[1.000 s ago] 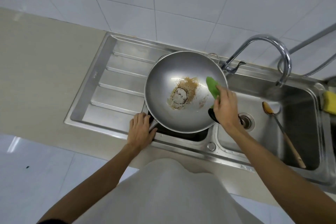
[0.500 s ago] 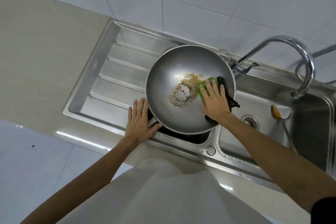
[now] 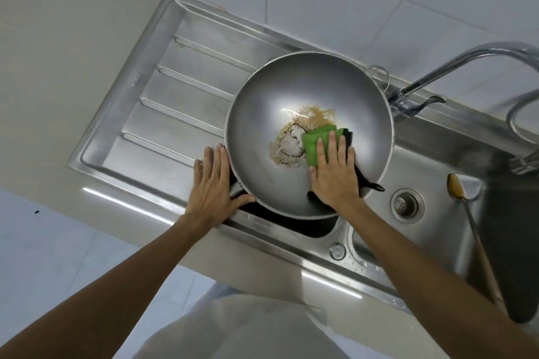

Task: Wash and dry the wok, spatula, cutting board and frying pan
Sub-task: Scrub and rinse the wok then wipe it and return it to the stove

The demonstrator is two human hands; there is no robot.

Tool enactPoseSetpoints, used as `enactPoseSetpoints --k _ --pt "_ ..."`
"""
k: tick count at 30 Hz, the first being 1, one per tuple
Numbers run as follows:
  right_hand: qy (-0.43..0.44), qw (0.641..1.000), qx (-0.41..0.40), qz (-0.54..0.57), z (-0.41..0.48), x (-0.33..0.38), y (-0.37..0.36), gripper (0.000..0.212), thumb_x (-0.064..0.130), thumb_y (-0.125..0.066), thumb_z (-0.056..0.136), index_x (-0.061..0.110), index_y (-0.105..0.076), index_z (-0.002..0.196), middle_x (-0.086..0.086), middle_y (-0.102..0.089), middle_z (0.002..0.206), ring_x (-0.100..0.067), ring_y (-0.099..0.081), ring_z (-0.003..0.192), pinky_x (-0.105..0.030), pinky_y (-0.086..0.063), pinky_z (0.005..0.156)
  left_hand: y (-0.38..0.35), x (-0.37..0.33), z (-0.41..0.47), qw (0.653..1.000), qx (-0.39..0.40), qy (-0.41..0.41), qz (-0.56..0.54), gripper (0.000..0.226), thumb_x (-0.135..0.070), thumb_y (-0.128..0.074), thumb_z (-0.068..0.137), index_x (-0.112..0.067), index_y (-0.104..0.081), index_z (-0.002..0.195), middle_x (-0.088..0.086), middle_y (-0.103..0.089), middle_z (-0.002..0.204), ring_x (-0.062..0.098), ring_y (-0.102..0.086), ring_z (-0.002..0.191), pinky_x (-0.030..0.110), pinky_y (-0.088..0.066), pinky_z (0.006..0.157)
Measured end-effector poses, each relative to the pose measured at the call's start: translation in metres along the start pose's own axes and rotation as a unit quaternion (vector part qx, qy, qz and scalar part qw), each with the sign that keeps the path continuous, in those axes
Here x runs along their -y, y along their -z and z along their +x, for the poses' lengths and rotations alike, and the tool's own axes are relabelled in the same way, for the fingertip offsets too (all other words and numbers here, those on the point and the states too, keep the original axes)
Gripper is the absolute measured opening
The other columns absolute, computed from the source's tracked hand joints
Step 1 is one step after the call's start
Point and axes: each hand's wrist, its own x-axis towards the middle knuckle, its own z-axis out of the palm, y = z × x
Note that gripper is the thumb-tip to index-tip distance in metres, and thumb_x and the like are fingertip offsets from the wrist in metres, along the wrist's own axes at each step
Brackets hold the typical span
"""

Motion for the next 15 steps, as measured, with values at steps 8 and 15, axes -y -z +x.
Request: enactPoseSetpoints --k 8,15 --pt "0.157 0.923 0.034 0.349 0.001 0.121 -0.017 0.066 0.053 -0.025 0.105 0.029 0.005 0.159 0.005 0.024 0.161 -0.021 0.020 0.150 -0.043 0.006 0.122 -0.002 0.003 0.005 0.999 0.013 -0.033 0.012 0.118 -0.087 -0.024 0.082 -0.005 0.021 0.155 0.018 0.012 0.166 0.035 0.018 0.151 0.051 0.002 0.122" --pt "0.198 0.959 -0.069 0.191 0.024 0.086 -0.025 0.061 0.032 -0.035 0.108 0.016 -0.008 0.161 -0.013 0.005 0.168 -0.032 0.005 0.154 -0.049 -0.007 0.126 -0.005 0.007 0.007 0.999 0.007 -0.035 0.003 0.119 -0.088 -0.024 0.081 -0.006 0.021 0.155 0.014 0.012 0.167 0.032 0.020 0.150 0.053 0.001 0.121"
